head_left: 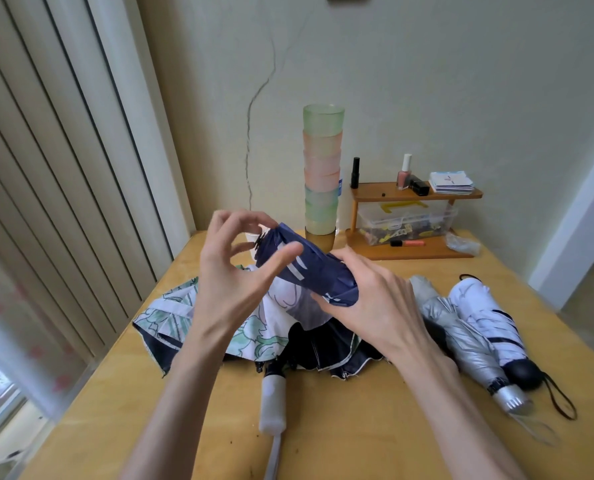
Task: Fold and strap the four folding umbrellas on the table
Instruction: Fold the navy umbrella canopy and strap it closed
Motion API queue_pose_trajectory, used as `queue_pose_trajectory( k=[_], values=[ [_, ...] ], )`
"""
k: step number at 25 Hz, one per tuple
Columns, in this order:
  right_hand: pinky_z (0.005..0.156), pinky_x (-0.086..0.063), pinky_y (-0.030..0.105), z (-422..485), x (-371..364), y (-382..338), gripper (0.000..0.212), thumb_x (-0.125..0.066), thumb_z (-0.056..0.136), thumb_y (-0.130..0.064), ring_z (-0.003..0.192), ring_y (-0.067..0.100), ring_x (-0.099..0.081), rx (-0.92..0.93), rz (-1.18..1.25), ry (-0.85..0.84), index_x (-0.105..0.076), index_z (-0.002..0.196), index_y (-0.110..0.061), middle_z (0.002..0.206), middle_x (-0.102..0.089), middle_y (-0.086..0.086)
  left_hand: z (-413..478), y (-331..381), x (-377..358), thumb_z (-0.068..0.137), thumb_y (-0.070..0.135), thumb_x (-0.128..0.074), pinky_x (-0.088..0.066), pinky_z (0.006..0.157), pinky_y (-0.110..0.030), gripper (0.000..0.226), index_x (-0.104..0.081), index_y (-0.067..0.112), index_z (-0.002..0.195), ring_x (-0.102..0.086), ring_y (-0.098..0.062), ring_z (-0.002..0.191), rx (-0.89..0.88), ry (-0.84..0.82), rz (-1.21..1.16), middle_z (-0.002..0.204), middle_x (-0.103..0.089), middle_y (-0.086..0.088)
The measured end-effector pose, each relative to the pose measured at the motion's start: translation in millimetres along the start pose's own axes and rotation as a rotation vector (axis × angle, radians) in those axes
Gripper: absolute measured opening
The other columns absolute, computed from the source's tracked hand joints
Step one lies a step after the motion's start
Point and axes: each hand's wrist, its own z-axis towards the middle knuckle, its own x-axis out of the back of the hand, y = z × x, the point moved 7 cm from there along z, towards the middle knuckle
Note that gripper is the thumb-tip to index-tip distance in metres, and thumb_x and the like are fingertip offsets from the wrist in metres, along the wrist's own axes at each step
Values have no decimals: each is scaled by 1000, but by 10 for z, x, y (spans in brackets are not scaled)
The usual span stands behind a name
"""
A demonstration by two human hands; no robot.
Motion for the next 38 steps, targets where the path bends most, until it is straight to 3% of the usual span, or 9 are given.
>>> queue_pose_trajectory(
  k=[6, 13, 16, 19, 21, 23, 28, 33, 38],
  values=[
    [59, -38, 25, -8, 37, 15, 49, -83, 81, -49, 80, 21, -70, -3, -53, 98, -61, 122, -32, 106, -72, -12, -11, -41, -10, 92, 11, -79, -64, 80, -28, 18, -68, 22, 100, -68, -20, 111, 24, 15, -7, 110, -63, -4],
    [60, -40, 27, 0, 45, 45, 53, -82, 82, -48, 81, 24, -70, 2, -102, 88, -58, 127, -32, 108, -71, -10, -16, 43, -2, 93, 23, -80, -61, 92, -35, 12, -72, 15, 97, -68, -21, 105, -86, 24, 156, 107, -63, 2],
    [61, -39, 26, 7, 41, 50, 54, -83, 82, -48, 81, 23, -69, -3, -110, 76, -59, 126, -31, 107, -70, -10, 3, -8, -12, 93, 26, -79, -60, 92, -34, 12, -73, 16, 90, -66, -17, 107, -10, 16, 87, 108, -62, 3],
    [63, -40, 26, 20, 52, 100, 48, -83, 81, -51, 83, 17, -67, -58, 11, 39, -61, 120, -34, 105, -69, -13, 1, -120, -67, 91, 29, -79, -61, 93, -39, 15, -74, 17, 83, -65, -16, 109, 193, -62, -199, 112, -60, 5],
    [62, -42, 29, 15, 53, 134, 42, -84, 80, -53, 80, 13, -62, -114, 121, -8, -59, 109, -35, 97, -67, -14, -31, -183, -110, 92, 20, -78, -59, 98, -50, 14, -72, 8, 86, -66, -24, 106, 301, -72, -378, 116, -58, 3],
    [65, -50, 34, 4, 22, 157, 42, -84, 78, -54, 82, 12, -63, -157, 165, -54, -58, 104, -34, 95, -68, -14, -53, -215, -130, 94, 10, -73, -57, 93, -50, 12, -67, 0, 90, -67, -21, 98, 357, -38, -446, 117, -57, 0],
    [79, -58, 45, -17, -142, 99, 40, -81, 84, -44, 90, 12, -67, -179, 298, -271, -52, 108, -30, 102, -65, -12, -50, -220, -111, 91, 15, -73, -58, 84, -47, 14, -65, 5, 86, -71, -24, 97, 326, 35, -424, 114, -59, 0],
    [86, -61, 40, -60, -170, 26, 51, -91, 80, -38, 88, 7, -76, -252, 587, -380, -56, 116, -30, 101, -78, -14, -58, -250, -125, 99, 5, -67, -60, 72, -31, 6, -65, 2, 94, -73, -21, 93, 293, 0, -354, 108, -65, 3],
    [80, -59, 38, -37, -171, -45, 30, -72, 93, -47, 87, 8, -73, -192, 568, -304, -59, 116, -34, 97, -77, -15, -50, -262, -120, 102, -5, -59, -58, 89, -37, 8, -62, 2, 105, -67, -29, 108, 199, -46, -410, 114, -60, -5]
  ],
)
